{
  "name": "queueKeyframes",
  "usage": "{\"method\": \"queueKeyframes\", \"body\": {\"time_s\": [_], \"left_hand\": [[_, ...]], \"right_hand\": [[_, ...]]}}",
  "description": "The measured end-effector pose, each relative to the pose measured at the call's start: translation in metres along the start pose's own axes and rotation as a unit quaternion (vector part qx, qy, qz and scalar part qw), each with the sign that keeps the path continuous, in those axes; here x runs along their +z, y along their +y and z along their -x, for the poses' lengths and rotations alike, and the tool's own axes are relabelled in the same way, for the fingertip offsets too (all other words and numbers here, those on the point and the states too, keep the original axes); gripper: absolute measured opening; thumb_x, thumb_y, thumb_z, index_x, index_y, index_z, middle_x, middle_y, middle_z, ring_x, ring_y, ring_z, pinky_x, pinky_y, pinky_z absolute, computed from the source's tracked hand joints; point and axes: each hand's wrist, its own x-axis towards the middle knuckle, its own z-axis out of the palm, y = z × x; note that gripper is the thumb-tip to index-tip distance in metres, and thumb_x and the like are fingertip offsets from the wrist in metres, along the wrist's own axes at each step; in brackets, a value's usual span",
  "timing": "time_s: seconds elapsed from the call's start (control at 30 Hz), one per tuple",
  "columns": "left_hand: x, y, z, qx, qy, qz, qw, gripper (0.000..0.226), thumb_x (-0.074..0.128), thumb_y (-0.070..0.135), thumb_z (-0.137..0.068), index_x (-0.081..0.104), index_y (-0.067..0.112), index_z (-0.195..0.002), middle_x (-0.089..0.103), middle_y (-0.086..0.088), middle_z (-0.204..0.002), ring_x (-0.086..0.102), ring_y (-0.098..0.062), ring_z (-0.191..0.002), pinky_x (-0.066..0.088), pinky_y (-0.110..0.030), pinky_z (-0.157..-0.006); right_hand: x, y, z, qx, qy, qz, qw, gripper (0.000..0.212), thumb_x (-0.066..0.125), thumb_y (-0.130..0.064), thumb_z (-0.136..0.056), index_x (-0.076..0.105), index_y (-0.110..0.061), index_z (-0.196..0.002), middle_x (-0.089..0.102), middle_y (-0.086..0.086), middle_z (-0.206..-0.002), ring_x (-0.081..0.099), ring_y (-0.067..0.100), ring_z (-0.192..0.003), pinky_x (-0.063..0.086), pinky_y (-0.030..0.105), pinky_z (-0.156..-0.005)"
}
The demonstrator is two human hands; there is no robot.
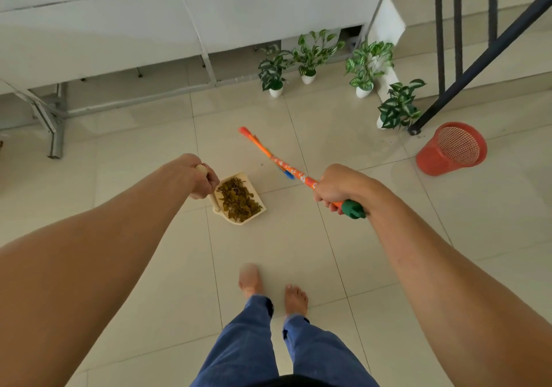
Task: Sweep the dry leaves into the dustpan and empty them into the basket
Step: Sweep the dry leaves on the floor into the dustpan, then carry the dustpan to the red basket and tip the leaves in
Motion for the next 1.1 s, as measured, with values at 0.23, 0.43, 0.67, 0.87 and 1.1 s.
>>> {"method": "queueKeyframes", "body": {"time_s": [0.23, 0.43, 0.67, 0.87, 1.1], "left_hand": [[0.016, -0.029, 0.03, 0.006, -0.053, -0.019, 0.998, 0.012, 0.04, 0.005, -0.099, 0.046, 0.01, -0.089, 0.044, -0.003, -0.067, 0.038, -0.007, -0.049, 0.032, -0.012, -0.035], [0.035, -0.049, 0.059, 0.008, -0.105, -0.066, 0.992, 0.014, 0.037, 0.002, -0.097, 0.045, 0.01, -0.088, 0.044, -0.008, -0.047, 0.037, -0.007, -0.049, 0.031, -0.012, -0.034], [0.06, -0.064, 0.089, 0.004, -0.152, -0.16, 0.975, 0.016, 0.039, 0.003, -0.098, 0.046, 0.01, -0.085, 0.042, -0.002, -0.065, 0.036, -0.004, -0.05, 0.031, -0.011, -0.032], [0.064, -0.079, 0.118, 0.008, -0.202, -0.226, 0.953, 0.015, 0.041, -0.001, -0.094, 0.046, 0.01, -0.086, 0.043, -0.002, -0.066, 0.038, -0.005, -0.05, 0.03, -0.011, -0.03], [0.076, -0.112, 0.157, 0.024, -0.244, -0.296, 0.923, 0.016, 0.042, -0.002, -0.091, 0.048, 0.012, -0.089, 0.045, -0.002, -0.067, 0.039, -0.006, -0.047, 0.03, -0.011, -0.031]], "right_hand": [[-0.007, 0.023, -0.001, 0.021, 0.081, -0.083, 0.993, 0.01, 0.053, -0.01, -0.088, 0.06, -0.003, -0.085, 0.06, 0.008, -0.06, 0.056, 0.021, -0.056, 0.048, 0.032, -0.063], [-0.023, 0.047, 0.022, 0.035, 0.106, -0.116, 0.987, 0.012, 0.052, -0.007, -0.086, 0.061, -0.001, -0.09, 0.06, 0.009, -0.064, 0.057, 0.022, -0.063, 0.048, 0.034, -0.066], [-0.029, 0.073, 0.071, 0.062, 0.104, -0.149, 0.981, 0.028, 0.054, -0.005, -0.086, 0.069, 0.013, -0.101, 0.062, 0.016, -0.075, 0.057, 0.026, -0.07, 0.048, 0.035, -0.067], [0.0, 0.091, 0.115, 0.1, 0.156, -0.19, 0.964, 0.018, 0.054, -0.007, -0.084, 0.068, 0.003, -0.083, 0.063, 0.016, -0.071, 0.058, 0.026, -0.064, 0.051, 0.035, -0.068], [0.028, 0.132, 0.165, 0.142, 0.238, -0.286, 0.917, 0.011, 0.054, -0.006, -0.082, 0.062, 0.0, -0.079, 0.059, 0.009, -0.055, 0.054, 0.023, -0.054, 0.047, 0.031, -0.058]]}}
